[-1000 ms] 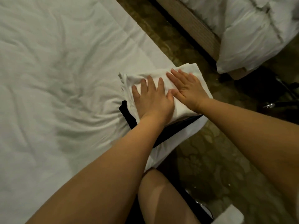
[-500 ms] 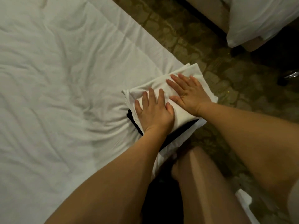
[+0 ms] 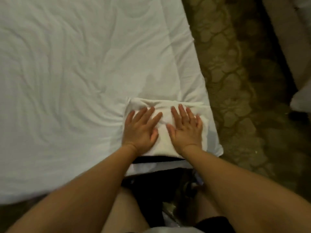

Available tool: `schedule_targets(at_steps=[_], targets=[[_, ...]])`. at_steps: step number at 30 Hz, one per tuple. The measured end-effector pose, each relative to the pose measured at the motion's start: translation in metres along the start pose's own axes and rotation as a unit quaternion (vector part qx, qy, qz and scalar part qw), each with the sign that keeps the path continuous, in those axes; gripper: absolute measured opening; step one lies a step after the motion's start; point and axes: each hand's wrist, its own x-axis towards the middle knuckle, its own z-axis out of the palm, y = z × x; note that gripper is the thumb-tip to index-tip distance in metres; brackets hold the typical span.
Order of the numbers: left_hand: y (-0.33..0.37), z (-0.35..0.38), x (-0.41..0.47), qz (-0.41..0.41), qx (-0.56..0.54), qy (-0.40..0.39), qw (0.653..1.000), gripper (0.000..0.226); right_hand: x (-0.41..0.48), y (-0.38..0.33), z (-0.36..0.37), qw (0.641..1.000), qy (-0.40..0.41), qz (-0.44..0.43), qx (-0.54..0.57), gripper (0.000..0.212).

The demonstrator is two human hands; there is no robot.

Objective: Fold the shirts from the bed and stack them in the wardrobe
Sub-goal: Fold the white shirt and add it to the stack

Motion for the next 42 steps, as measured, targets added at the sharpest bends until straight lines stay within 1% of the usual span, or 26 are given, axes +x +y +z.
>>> schedule_targets(at_steps=[4,7,10,15,20,22,23,24,25,27,28,31,33,35,37,40,42], targets=[[0.007,-0.002,-0.010,-0.021,0.026,0.002,0.999,0.050,-0.005,0.002,-0.004,0.999,-0.017,-0.026,0.009,0.061],[0.012,-0.007,-0.011,-0.023,0.043,-0.012,0.999,0.051,-0.006,0.007,-0.012,0.998,-0.051,-0.036,0.017,0.060],[0.012,-0.007,-0.013,-0.017,0.057,-0.013,0.998,0.050,-0.009,0.009,-0.020,0.997,-0.064,-0.050,0.013,0.059],[0.011,-0.011,-0.012,-0.023,0.052,-0.026,0.998,0.049,0.001,0.029,-0.042,0.989,-0.086,-0.117,-0.019,0.056],[0.022,-0.030,-0.007,-0.044,0.062,-0.051,0.996,0.049,0.040,0.035,-0.077,0.978,-0.091,-0.188,-0.026,0.071],[0.032,-0.036,-0.006,-0.082,0.081,-0.041,0.992,0.050,0.055,0.038,-0.086,0.965,-0.110,-0.238,-0.016,0.077],[0.043,-0.040,-0.004,-0.122,0.090,-0.038,0.988,0.050,0.062,0.041,-0.090,0.956,-0.140,-0.256,-0.002,0.082],[0.060,-0.045,-0.001,-0.178,0.091,-0.050,0.979,0.051,0.071,0.043,-0.092,0.948,-0.186,-0.258,0.021,0.090],[0.078,-0.050,0.005,-0.246,0.078,-0.080,0.963,0.050,0.082,0.044,-0.093,0.938,-0.241,-0.242,0.054,0.099],[0.122,-0.056,0.024,-0.395,0.010,-0.142,0.907,0.052,0.102,0.042,-0.095,0.908,-0.361,-0.170,0.129,0.112],[0.142,-0.058,0.035,-0.456,-0.028,-0.151,0.877,0.055,0.110,0.039,-0.095,0.887,-0.412,-0.142,0.154,0.115],[0.185,-0.045,0.059,-0.582,-0.120,-0.083,0.800,0.064,0.128,0.038,-0.093,0.835,-0.513,-0.116,0.158,0.115],[0.192,-0.039,0.067,-0.627,-0.157,-0.069,0.760,0.073,0.137,0.041,-0.089,0.799,-0.571,-0.107,0.154,0.116],[0.191,-0.035,0.071,-0.640,-0.174,-0.080,0.745,0.084,0.144,0.043,-0.082,0.764,-0.619,-0.099,0.153,0.114],[0.186,-0.031,0.071,-0.644,-0.181,-0.092,0.738,0.097,0.148,0.043,-0.075,0.736,-0.653,-0.093,0.152,0.110],[0.187,-0.024,0.061,-0.645,-0.180,-0.097,0.736,0.106,0.152,0.045,-0.067,0.713,-0.675,-0.073,0.175,0.101],[0.191,-0.022,0.052,-0.649,-0.180,-0.089,0.734,0.108,0.155,0.043,-0.062,0.718,-0.671,-0.081,0.167,0.104]])
